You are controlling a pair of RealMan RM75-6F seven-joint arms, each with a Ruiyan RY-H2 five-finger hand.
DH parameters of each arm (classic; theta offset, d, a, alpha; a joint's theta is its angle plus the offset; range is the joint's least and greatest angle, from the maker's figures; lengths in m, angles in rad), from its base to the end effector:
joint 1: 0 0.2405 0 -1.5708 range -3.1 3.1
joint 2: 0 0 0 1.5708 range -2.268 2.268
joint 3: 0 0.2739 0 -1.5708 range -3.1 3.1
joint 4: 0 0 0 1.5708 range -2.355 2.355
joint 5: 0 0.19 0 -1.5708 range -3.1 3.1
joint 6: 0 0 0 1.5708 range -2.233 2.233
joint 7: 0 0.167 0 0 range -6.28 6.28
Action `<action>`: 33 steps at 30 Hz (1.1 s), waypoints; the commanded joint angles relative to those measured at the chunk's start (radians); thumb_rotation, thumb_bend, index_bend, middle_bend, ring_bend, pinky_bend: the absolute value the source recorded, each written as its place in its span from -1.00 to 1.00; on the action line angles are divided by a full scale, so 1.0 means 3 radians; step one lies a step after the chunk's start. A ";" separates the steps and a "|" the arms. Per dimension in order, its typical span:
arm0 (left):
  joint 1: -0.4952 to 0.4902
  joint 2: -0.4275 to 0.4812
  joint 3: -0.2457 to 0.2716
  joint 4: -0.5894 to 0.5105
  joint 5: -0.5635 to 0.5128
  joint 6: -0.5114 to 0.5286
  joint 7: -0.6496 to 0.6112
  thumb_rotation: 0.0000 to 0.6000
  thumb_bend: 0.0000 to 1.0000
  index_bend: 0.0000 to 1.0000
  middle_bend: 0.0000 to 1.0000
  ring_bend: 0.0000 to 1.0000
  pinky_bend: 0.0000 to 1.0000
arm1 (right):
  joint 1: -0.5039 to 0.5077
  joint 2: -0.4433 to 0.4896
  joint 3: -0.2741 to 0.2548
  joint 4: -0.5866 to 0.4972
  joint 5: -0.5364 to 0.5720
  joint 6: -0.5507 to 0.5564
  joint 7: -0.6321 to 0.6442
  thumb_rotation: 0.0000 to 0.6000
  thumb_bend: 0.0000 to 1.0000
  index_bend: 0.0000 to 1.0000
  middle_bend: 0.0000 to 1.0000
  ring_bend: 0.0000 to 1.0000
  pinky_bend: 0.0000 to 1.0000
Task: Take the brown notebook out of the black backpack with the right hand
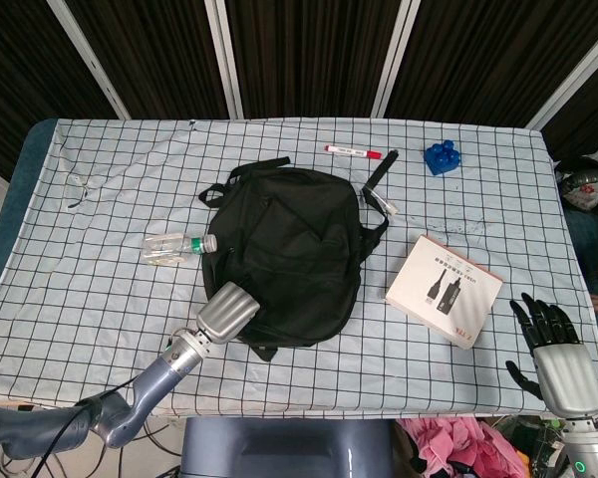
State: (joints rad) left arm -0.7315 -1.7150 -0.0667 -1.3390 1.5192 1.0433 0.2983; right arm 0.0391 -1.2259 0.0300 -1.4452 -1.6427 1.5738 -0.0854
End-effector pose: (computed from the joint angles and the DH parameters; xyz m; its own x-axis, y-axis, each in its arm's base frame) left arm -0.1183 0.3232 -0.0611 0.5469 0.1072 0.8303 0.6526 -0.6758 -0.3426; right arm -0.3243 -0.1850 0.1635 0.5252 0.0590 0.8489 -0.8433 -0.0981 0.5285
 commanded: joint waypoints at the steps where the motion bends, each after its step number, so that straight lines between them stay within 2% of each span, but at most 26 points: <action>1: -0.0009 -0.0011 -0.0005 0.0027 0.0005 0.0002 -0.0001 1.00 -0.15 0.24 0.34 -0.22 -0.44 | 0.0004 -0.0001 0.0000 0.0002 0.0001 -0.0002 0.0000 1.00 -0.63 -1.00 -1.00 -0.87 -0.82; 17: -0.0043 -0.0017 -0.0112 0.0056 0.0001 0.0101 -0.0098 1.00 -0.07 0.27 0.40 -0.16 -0.40 | 0.0043 0.0095 -0.0031 -0.0103 -0.0050 -0.0023 0.0036 1.00 -0.63 -1.00 -1.00 -0.87 -0.82; 21: -0.0052 0.0006 -0.0265 0.0003 -0.0093 0.0161 -0.0322 1.00 -0.07 0.27 0.39 -0.16 -0.40 | 0.0129 0.0296 -0.0112 -0.0335 -0.0113 -0.0206 0.0268 1.00 -0.63 -1.00 -0.94 -0.73 -0.81; 28: -0.0124 0.0077 -0.0567 0.0031 -0.0296 0.0197 -0.0364 1.00 -0.07 0.27 0.39 -0.16 -0.40 | 0.0344 0.0564 -0.0218 -0.0653 -0.0373 -0.0484 0.0363 1.00 -0.63 -1.00 -0.90 -0.73 -0.75; 33: -0.0246 0.0097 -0.0855 0.0175 -0.0647 0.0027 -0.0448 1.00 -0.07 0.27 0.39 -0.16 -0.40 | 0.0665 0.0711 -0.0181 -0.0915 -0.0527 -0.0843 0.0327 1.00 -0.63 -1.00 -0.85 -0.69 -0.75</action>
State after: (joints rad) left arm -0.7829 -1.6902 -0.2814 -1.3116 1.3749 1.0822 0.1825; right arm 0.1902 -1.0347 -0.0312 -1.6827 -1.7801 1.3756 0.0168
